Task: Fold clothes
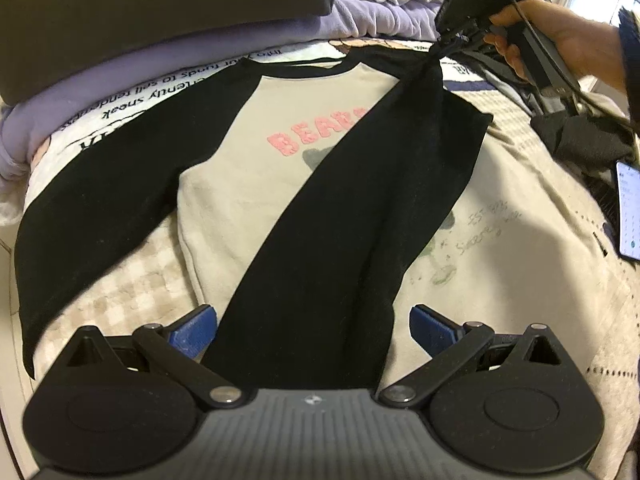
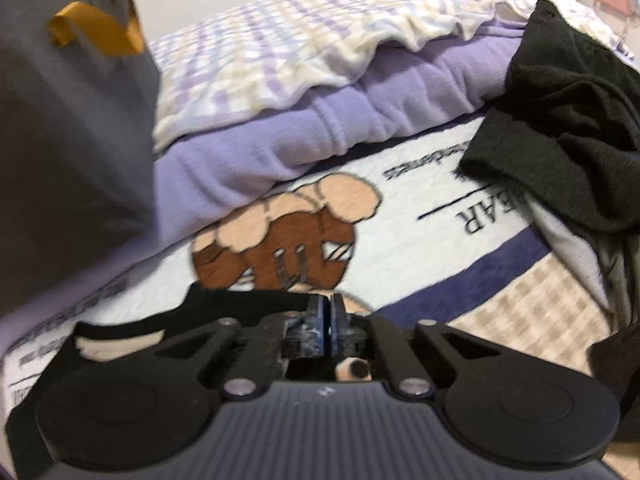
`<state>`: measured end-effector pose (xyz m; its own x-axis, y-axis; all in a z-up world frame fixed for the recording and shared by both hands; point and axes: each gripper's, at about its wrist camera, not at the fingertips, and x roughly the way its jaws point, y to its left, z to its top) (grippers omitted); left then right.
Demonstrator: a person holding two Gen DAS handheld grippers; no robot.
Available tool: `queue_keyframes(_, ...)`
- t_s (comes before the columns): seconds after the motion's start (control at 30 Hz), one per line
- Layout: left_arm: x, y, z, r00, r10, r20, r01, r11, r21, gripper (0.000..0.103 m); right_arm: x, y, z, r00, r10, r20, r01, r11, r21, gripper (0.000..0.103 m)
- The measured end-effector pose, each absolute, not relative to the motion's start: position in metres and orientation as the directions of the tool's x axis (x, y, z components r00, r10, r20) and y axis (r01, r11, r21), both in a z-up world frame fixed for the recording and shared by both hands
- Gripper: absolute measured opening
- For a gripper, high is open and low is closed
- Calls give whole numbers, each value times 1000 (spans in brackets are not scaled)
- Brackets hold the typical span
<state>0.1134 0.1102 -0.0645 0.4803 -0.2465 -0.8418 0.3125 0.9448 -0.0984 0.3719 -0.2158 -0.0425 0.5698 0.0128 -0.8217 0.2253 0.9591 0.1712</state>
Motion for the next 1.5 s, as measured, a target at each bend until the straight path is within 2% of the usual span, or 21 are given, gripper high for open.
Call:
queue_keyframes(0.3,116,115,-68,480,-239,-844,300,949,-98,102,392,-207,-47,584,3,-812,188,972,139,1)
queue_keyframes(0.37,117,116,-68,479,-238,-845,299,949,-98,102,394,-207,-47,569,19,-822,190,970,154,4)
queue_keyframes(0.4,117,116,-67,479,-237,-845,297,950,-99,102,395,-207,-46,561,28,-828,191,968,162,10)
queue_keyframes(0.47,118,119,-66,479,-241,-844,291,951,-106,102,394,-206,-45,553,33,-833,185,969,162,12)
queue_keyframes(0.53,117,120,-64,482,-243,-842,288,951,-109,102,392,-204,-44,550,33,-834,174,973,153,21)
queue_keyframes(0.77,115,127,-55,494,-255,-831,288,950,-120,102,388,-195,-51,522,73,-850,184,963,197,24)
queue_keyframes(0.87,114,138,-54,464,-270,-844,326,938,-121,102,390,-190,-57,515,56,-855,191,965,178,22)
queue_keyframes(0.9,113,143,-54,456,-270,-848,332,936,-120,102,390,-189,-59,510,38,-860,194,968,159,5)
queue_keyframes(1.1,117,186,-51,468,-239,-851,238,961,-139,102,393,-187,-62,525,-24,-851,215,971,106,4)
queue_keyframes(1.23,119,187,-51,473,-266,-840,230,958,-174,102,401,-189,-71,529,-22,-848,205,973,103,5)
queue_keyframes(1.27,119,184,-50,478,-272,-835,240,955,-173,102,401,-188,-71,533,-19,-846,192,976,99,6)
queue_keyframes(1.37,114,172,-45,498,-296,-815,300,941,-159,102,400,-184,-71,543,-9,-840,154,984,89,18)
queue_keyframes(1.43,110,166,-41,499,-321,-805,342,926,-158,102,395,-188,-61,550,9,-835,135,986,99,34)
queue_keyframes(1.5,105,159,-39,496,-347,-796,383,910,-158,102,389,-193,-51,546,9,-838,112,990,83,35)
